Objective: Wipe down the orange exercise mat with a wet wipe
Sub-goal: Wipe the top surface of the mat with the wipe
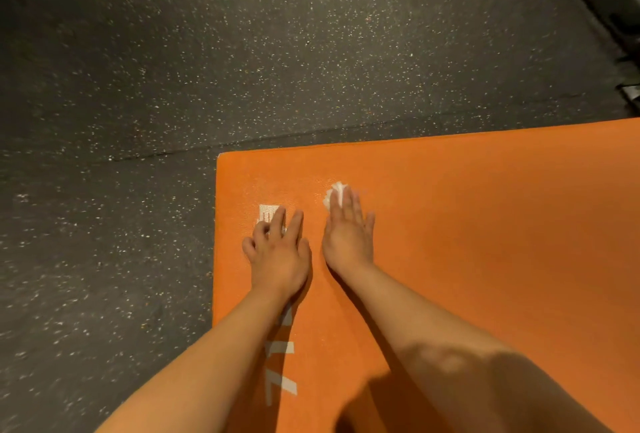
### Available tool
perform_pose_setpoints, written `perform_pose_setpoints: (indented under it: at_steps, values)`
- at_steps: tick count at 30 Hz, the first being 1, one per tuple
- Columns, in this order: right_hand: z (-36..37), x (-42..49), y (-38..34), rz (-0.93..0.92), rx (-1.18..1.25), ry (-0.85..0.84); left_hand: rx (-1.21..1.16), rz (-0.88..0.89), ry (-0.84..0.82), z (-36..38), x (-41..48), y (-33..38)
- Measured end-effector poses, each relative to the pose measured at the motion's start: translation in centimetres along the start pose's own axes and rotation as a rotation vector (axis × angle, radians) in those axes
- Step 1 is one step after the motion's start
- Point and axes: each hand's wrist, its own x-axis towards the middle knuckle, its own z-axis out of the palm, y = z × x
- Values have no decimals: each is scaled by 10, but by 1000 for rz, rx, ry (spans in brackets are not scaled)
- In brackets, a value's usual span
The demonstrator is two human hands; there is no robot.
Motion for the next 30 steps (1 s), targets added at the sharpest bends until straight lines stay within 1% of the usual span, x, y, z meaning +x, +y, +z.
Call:
perform_pose_setpoints:
  at_steps: [3, 5, 6, 7, 9, 10, 11, 12, 14, 16, 18, 20, 22, 23, 24, 26, 28, 29, 30]
  values:
    - [7, 0, -20, -205, 10, -64, 5, 48, 15, -2, 15, 0]
    - [4, 8, -11, -250, -69, -34, -4, 47, 1, 0, 21, -3]
    - [2, 11, -3, -227, -114, -5, -7, 45, -10, 2, 23, -5]
    - [-1, 14, 5, -163, -135, 29, -10, 43, -18, 3, 23, -5]
    - [-4, 17, 13, 11, -108, 92, -20, 42, -22, 4, 23, -4]
    - [-4, 16, 8, 64, -76, 104, -27, 40, -21, 4, 23, -4]
    - [-2, 14, -1, 77, -42, 95, -35, 38, -22, 3, 22, -5]
    - [1, 11, -11, 45, -12, 67, -47, 40, -24, 3, 23, -6]
    - [8, 3, -29, -104, 38, 5, -76, 45, -35, 2, 22, -8]
    - [9, 1, -28, -205, 39, -10, -89, 55, -26, 2, 20, -9]
    - [5, 6, -15, -214, -43, 5, -86, 55, -28, 1, 20, -10]
    - [2, 10, -3, -116, -83, 60, -69, 57, -32, 2, 21, -10]
    - [1, 10, -5, 6, -49, 102, -70, 55, -34, 2, 21, -9]
    - [3, 8, -11, 19, -16, 94, -74, 55, -34, 2, 21, -10]
    - [7, 4, -18, -14, 20, 68, -78, 57, -34, 2, 21, -10]
    - [13, -3, -27, -160, 68, 8, -94, 70, -26, 1, 20, -11]
    - [11, -3, -21, -267, 8, -6, -111, 73, -9, -1, 19, -12]
    - [8, 1, -14, -278, -50, 8, -116, 68, -6, -1, 19, -12]
    - [5, 7, -6, -245, -98, 29, -115, 63, -7, -1, 19, -12]
